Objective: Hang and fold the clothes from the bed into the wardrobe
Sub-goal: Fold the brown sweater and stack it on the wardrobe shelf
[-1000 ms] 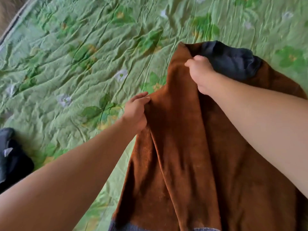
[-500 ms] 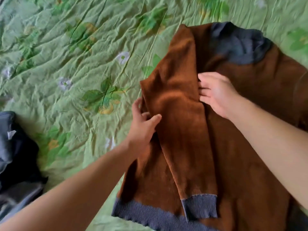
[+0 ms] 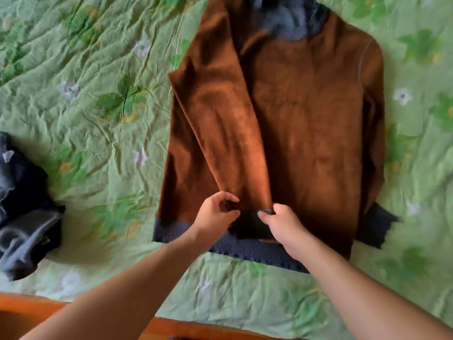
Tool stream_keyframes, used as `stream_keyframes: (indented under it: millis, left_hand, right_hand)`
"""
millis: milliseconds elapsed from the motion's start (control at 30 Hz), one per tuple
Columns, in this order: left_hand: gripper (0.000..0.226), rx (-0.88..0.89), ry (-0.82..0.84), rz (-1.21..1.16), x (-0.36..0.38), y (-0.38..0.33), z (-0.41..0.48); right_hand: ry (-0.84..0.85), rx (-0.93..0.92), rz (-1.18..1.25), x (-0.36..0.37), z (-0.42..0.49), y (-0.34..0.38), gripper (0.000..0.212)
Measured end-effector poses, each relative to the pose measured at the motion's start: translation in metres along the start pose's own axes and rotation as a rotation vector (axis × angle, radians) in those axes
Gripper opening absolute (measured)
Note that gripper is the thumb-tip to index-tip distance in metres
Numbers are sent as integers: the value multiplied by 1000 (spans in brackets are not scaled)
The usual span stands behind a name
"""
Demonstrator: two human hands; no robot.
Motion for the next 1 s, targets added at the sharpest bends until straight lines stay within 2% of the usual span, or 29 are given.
stream_keyframes:
  millis: [100,167,233,300,333,433,500,533,600,633,700,800,900,967,1000]
  left_hand:
    - [32,128,-123,120,-20,4,-11]
    - [37,195,-138,313,-32,11,-17]
    - [38,195,-129,534,-38,21,-20]
    - [38,224,-221,666,-38,22,-25]
    - [38,283,-280,689,-34,18,-28]
    - [38,570,-344,754,0,-6,-37]
    - [41,694,-257,820,36,-20,-37]
    - [43,726,-181,839,57,-26,-36]
    - [45,772,-25,829,101,-33,-37]
    - [44,783,44,806,124,-35,-38]
    - [42,744,133,731,163,-39,-43]
    - [37,563,163,528,204,-52,-47]
    - [26,258,275,181,232,-72,-56]
    - [23,-7,377,-65,247,-91,-62]
    - [29,-124,420,-164,252,-100,-64]
  right_hand:
    - [75,39,131,16,-14,-12,12]
    - [121,12,49,26,-24,-14,14]
    - [103,-110,-187,29,-29,-18,25]
    - [-87,-288,-345,10,-27,-19,37]
    - [-223,-356,-320,-7,-23,-20,38]
    - [-682,-491,-191,-90,0,-37,14]
    - [-934,-394,-300,-148,25,-68,35]
    - [-946,-256,-368,-173,40,-86,47]
    - [-808,-10,-425,-202,67,-117,59]
    - [-719,48,-381,-209,79,-128,61]
    - [-621,82,-145,-215,94,-138,53]
    - [-601,130,191,-223,100,-137,33]
    - [-799,67,455,-256,82,-115,21]
    - [-969,-115,558,-280,54,-88,15]
    - [-989,-271,604,-283,36,-73,11]
Point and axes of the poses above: each hand's wrist, its own z-axis towards the middle knuckle, its own x-axis out of the palm, y = z × x, the point moved 3 cm from there along z, towards the middle knuckle, and after that the axes turned 10 degrees about -y, right-handed, at the moved point
